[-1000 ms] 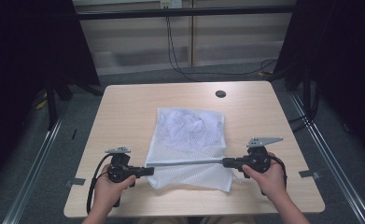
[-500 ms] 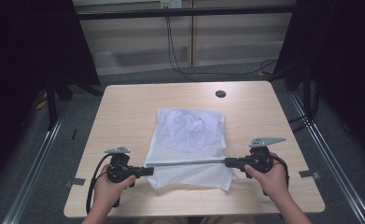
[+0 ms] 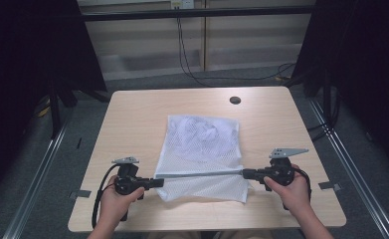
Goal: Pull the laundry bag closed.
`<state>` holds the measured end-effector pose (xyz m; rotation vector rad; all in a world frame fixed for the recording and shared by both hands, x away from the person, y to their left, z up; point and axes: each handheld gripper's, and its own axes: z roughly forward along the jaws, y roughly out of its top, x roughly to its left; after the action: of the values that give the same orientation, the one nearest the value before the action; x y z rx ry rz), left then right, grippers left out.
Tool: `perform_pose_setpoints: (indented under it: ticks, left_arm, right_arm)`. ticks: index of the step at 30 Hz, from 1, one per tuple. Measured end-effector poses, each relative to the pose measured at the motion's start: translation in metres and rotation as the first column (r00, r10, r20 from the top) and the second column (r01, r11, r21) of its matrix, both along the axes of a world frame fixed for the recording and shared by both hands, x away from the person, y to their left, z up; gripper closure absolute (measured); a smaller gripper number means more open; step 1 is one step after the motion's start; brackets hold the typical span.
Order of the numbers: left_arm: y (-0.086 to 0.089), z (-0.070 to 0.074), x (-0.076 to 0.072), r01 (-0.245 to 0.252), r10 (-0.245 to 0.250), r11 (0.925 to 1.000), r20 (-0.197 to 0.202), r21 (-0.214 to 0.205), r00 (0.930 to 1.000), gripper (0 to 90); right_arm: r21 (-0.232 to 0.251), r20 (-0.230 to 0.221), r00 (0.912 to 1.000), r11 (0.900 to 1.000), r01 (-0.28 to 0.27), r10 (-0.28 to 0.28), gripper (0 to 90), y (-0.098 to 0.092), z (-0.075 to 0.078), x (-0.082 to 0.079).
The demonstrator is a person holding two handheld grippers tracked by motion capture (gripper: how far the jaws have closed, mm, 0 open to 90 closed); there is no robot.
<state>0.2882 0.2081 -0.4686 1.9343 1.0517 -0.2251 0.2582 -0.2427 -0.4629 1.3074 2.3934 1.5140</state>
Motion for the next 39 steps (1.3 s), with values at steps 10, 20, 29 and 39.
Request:
perform_pose_setpoints:
  ticks: [10, 20, 29, 39]
  left_arm:
    - [0.0, 0.0, 0.0, 0.006, -0.006, 1.0, 0.003, 0.005, 1.0, 87.4]
    - [0.0, 0.0, 0.0, 0.001, -0.001, 0.9999, -0.001, 0.013, 1.0, 87.4]
    - [-0.001, 0.0, -0.001, 0.011, -0.011, 0.9999, -0.001, -0.002, 0.9999, 87.4]
    - [-0.005, -0.001, -0.005, 0.056, -0.056, 0.9983, 0.02, -0.014, 0.9982, 81.1]
  right_arm:
    - [-0.001, -0.01, 0.9998, 0.9999, 0.017, -0.017, 87.1, -0.005, -0.002, -0.003]
    - [-0.012, -0.011, 0.9997, 0.9997, 0.02, -0.021, 87.1, -0.007, -0.002, -0.004]
    - [-0.007, -0.009, 0.9992, 0.9993, 0.038, -0.038, 87.1, -0.011, -0.004, -0.005]
    - [-0.013, -0.01, 0.9991, 0.9991, 0.04, -0.041, 87.0, -0.013, -0.007, -0.007]
